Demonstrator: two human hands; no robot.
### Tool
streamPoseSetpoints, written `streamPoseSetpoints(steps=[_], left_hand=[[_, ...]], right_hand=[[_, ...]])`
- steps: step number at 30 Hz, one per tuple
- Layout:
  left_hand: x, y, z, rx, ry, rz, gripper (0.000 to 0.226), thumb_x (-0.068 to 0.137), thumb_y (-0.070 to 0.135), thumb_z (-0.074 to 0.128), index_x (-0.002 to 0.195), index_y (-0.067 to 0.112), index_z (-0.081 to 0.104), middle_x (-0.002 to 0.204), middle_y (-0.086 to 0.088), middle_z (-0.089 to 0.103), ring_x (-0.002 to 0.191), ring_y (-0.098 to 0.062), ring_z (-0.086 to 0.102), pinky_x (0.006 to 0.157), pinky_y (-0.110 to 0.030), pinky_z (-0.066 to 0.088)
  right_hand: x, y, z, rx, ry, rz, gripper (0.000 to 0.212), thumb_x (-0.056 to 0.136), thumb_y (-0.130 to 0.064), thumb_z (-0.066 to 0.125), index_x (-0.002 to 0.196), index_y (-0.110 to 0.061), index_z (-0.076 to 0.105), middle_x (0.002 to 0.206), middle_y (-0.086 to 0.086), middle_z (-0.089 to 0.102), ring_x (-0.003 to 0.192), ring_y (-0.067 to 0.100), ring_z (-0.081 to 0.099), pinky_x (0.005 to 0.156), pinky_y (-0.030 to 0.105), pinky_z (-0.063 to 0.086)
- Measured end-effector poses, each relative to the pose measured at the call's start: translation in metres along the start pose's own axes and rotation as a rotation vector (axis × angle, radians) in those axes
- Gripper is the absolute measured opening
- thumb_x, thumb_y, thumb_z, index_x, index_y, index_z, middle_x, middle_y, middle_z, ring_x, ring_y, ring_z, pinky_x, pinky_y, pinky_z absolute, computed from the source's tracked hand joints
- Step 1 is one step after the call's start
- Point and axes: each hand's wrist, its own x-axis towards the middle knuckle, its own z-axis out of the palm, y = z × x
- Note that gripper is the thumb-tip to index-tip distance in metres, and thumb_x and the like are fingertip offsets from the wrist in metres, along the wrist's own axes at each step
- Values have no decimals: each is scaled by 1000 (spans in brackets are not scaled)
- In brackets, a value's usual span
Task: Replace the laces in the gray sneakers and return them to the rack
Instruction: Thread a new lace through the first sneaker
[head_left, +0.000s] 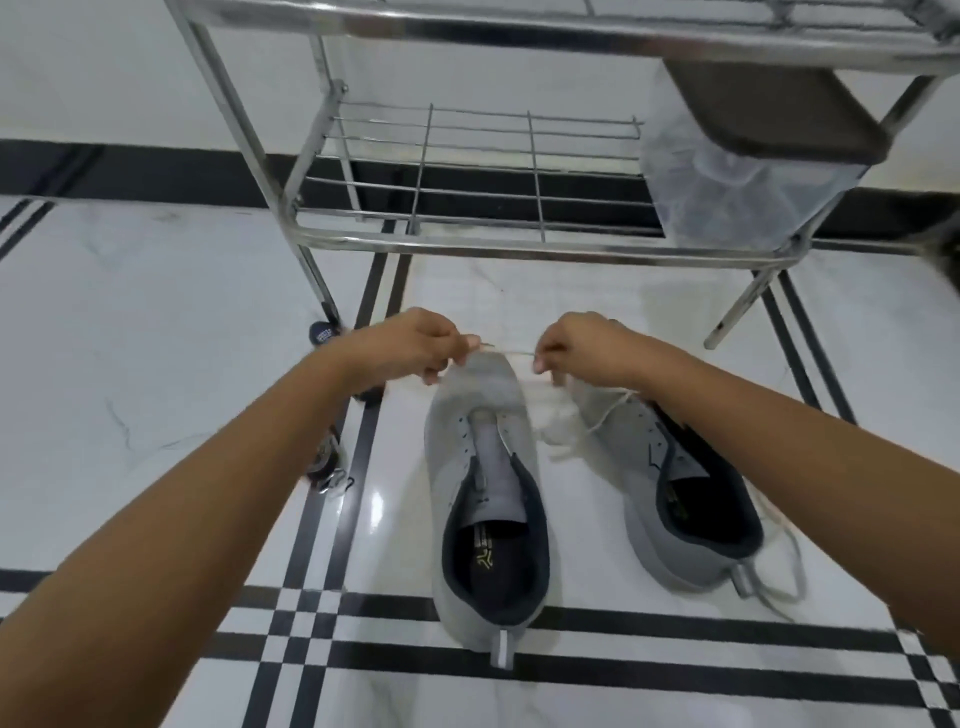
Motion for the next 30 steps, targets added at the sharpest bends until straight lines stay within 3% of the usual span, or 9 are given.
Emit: streamPoseSetpoints(steps=[4, 7, 10, 14, 17, 18, 22, 26, 30], left_hand=[[-8, -11, -16, -26, 60, -28, 31, 91, 41, 52, 78, 15, 62, 65, -5, 47, 65, -18, 44, 70, -31, 38], [-6, 1, 0, 68, -16, 8, 34, 94, 39, 49, 85, 11, 64, 63, -2, 49, 61, -12, 45, 63, -24, 36], [-3, 8, 6, 79, -5, 28, 36, 94, 39, 49, 86, 7, 61, 62, -1, 49, 56, -10, 42, 57, -22, 33], [-3, -7, 2, 27, 0, 2, 29, 94, 36, 49, 85, 13, 63, 66, -1, 49, 64, -13, 46, 68, -24, 38], [4, -5, 15, 10, -53, 15, 27, 95, 33, 49, 83, 12, 62, 67, 3, 47, 62, -12, 47, 68, -24, 42], [8, -2, 20, 17, -68, 21, 26, 95, 32, 50, 83, 12, 61, 67, 3, 47, 60, -12, 47, 66, -23, 42], [19, 3, 17, 19, -18, 39, 23, 94, 27, 52, 82, 8, 58, 67, 2, 50, 63, -13, 48, 69, -27, 43], [8, -12, 5, 7, 40, 12, 28, 93, 36, 51, 88, 11, 63, 68, 0, 51, 68, -13, 51, 76, -25, 41], [10, -9, 19, 35, -33, 0, 23, 95, 27, 51, 83, 10, 61, 72, -1, 51, 64, -13, 50, 71, -25, 43]], right_hand=[[2, 12, 9, -220, -47, 44, 30, 89, -30, 61, 115, -15, 66, 104, 2, 66, 97, 18, 59, 80, 29, 46], [2, -24, 7, -109, 10, -132, 48, 84, -35, 67, 128, -20, 56, 109, -1, 53, 96, 13, 50, 79, 25, 39], [4, -36, 4, 58, 29, -128, 27, 88, -27, 64, 107, -9, 67, 101, 7, 64, 91, 21, 55, 70, 24, 39], [-1, -7, 8, -224, 10, 63, 24, 92, -23, 58, 102, -4, 68, 96, 10, 66, 79, 19, 54, 59, 23, 37], [-3, -4, 14, -208, -49, 14, 39, 87, -27, 64, 119, -5, 61, 116, 9, 62, 102, 24, 57, 83, 28, 45], [-3, -11, 17, -115, -53, -39, 40, 86, -28, 66, 119, -7, 60, 116, 7, 62, 101, 22, 57, 82, 26, 44], [3, -24, 13, 164, 21, -45, 17, 91, -20, 60, 79, -8, 63, 77, 4, 63, 55, 8, 49, 51, 18, 37], [0, 7, 8, -3, -26, 118, 25, 93, -23, 57, 96, -1, 68, 75, 3, 66, 58, 6, 50, 51, 13, 37], [1, -5, 12, 20, -104, -9, 47, 86, -28, 66, 127, -9, 54, 112, 3, 60, 85, 12, 59, 68, 18, 43]])
